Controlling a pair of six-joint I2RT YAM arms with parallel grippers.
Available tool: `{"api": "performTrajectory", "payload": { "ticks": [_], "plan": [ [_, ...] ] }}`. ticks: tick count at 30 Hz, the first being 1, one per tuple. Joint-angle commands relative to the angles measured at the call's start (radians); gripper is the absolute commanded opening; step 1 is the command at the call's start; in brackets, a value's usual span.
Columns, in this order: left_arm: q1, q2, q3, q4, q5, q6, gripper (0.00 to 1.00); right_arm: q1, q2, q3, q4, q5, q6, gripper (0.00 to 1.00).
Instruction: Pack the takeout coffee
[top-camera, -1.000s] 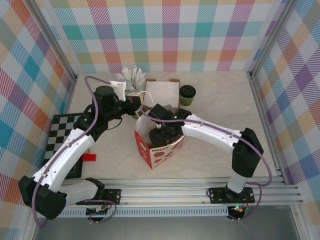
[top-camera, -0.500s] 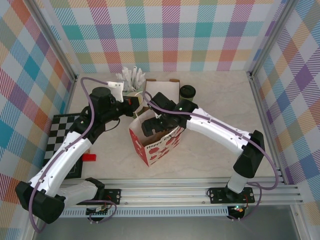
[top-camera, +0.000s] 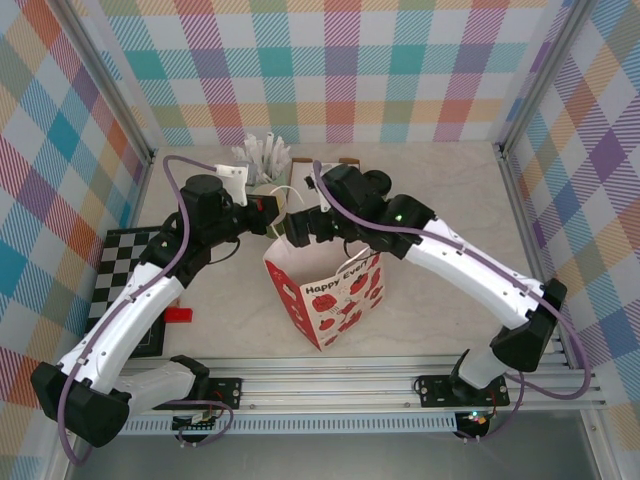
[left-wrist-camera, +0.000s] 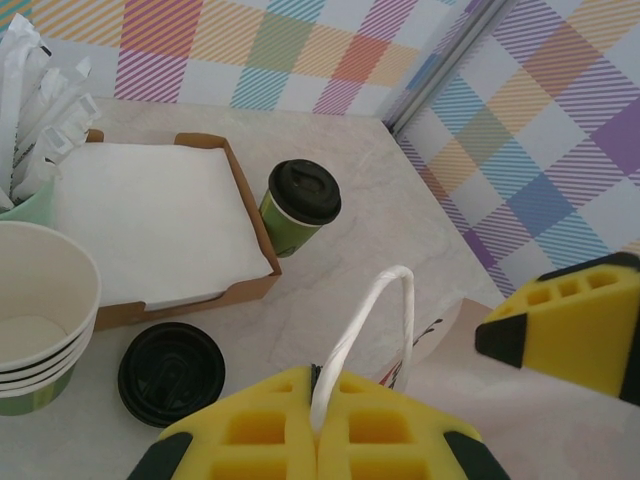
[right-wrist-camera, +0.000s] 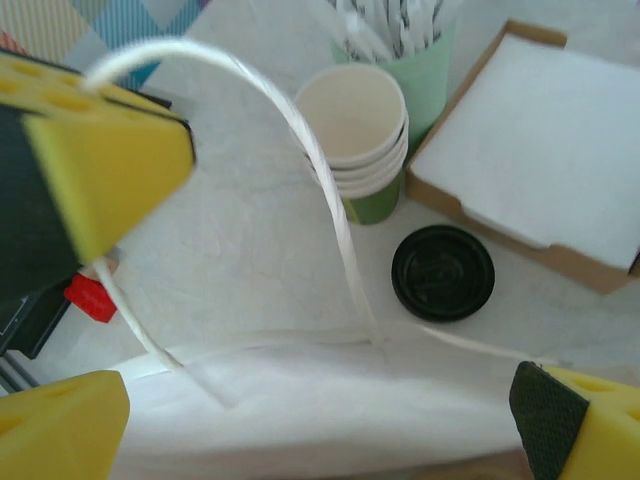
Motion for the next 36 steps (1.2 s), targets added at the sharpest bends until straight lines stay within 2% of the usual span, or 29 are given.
{"api": "performTrajectory", "payload": {
  "ticks": [1,4,6,9,12,15,17,20,22,26,27,30,33,36],
  "plan": [
    [0.008,-0.004,0.004,0.015,0.007,-0.019,0.00,-0.003,-0.056,-0.055,0.125,0.005,-0.098,1.00],
    [0.008,-0.011,-0.013,0.026,0.017,-0.041,0.00,-0.003,-0.074,-0.132,0.275,-0.092,-0.131,1.00],
    [0.008,-0.008,-0.016,0.060,0.022,-0.056,0.00,-0.003,-0.067,-0.123,0.322,-0.135,-0.151,1.00],
    [0.008,0.000,-0.014,0.057,0.025,-0.064,0.00,-0.003,-0.072,-0.107,0.380,-0.146,-0.206,1.00],
    [0.008,0.008,-0.007,0.053,0.022,-0.061,0.00,-0.005,-0.119,-0.170,0.534,-0.152,-0.263,1.00],
    [0.008,0.012,-0.001,0.054,0.000,-0.062,0.00,-0.019,-0.133,-0.194,0.611,-0.103,-0.264,1.00],
    [0.008,0.011,-0.001,0.060,-0.013,-0.063,0.00,-0.052,-0.101,-0.134,0.527,-0.069,-0.209,1.00],
    [0.008,0.009,0.001,0.060,-0.013,-0.057,0.00,-0.124,-0.040,-0.008,0.334,-0.177,-0.191,1.00],
    [0.008,0.009,0.005,0.055,-0.004,-0.048,0.00,-0.159,0.014,0.110,0.167,-0.276,-0.303,1.00],
    [0.009,0.010,0.002,0.053,0.008,-0.041,0.00,-0.209,0.128,0.299,-0.155,-0.318,-0.585,0.97],
    [0.009,0.008,0.000,0.054,0.012,-0.040,0.00,-0.232,0.141,0.310,-0.198,-0.349,-0.615,0.95],
    [0.008,-0.002,-0.005,0.064,0.020,-0.036,0.00,-0.328,0.171,0.321,-0.286,-0.553,-0.665,0.93],
    [0.008,-0.003,0.001,0.053,0.038,-0.028,0.00,-0.375,0.204,0.377,-0.342,-0.599,-0.666,0.93],
    [0.008,0.008,0.010,0.048,0.045,-0.033,0.00,-0.379,0.234,0.445,-0.393,-0.732,-0.630,0.93]
  ]
}}
